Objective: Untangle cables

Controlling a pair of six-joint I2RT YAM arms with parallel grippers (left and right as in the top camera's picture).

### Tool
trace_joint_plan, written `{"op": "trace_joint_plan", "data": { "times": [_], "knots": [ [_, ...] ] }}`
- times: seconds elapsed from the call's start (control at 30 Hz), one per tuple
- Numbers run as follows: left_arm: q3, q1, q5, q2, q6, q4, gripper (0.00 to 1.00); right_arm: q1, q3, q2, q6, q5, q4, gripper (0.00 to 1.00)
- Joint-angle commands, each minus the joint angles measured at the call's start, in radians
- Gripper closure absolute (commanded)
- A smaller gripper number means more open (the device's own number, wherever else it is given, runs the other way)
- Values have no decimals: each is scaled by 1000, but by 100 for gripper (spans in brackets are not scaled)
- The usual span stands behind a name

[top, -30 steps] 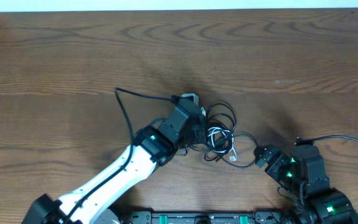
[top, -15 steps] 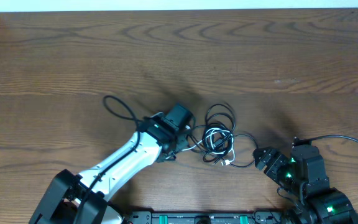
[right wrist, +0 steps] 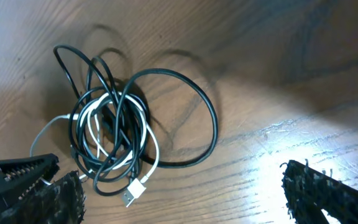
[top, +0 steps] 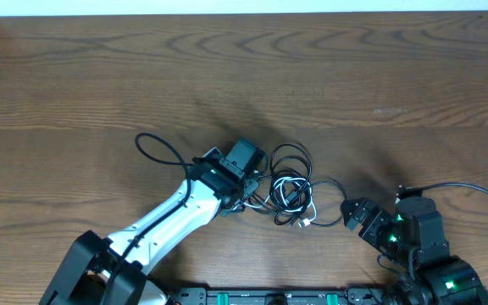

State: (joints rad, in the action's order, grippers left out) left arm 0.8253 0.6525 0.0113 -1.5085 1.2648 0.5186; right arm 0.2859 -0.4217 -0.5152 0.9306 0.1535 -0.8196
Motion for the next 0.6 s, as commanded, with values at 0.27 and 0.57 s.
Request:
{"op": "trace_joint_plan", "data": {
  "times": [0.27, 0.57],
  "knots": [
    [-6, 4, -150, -3, -176, -229, 67, 10, -7, 4, -11, 10, -7, 0],
    [-6, 5, 39, -3, -334, -480, 61, 10, -7, 4, -11, 10, -7, 1]
  ]
}}
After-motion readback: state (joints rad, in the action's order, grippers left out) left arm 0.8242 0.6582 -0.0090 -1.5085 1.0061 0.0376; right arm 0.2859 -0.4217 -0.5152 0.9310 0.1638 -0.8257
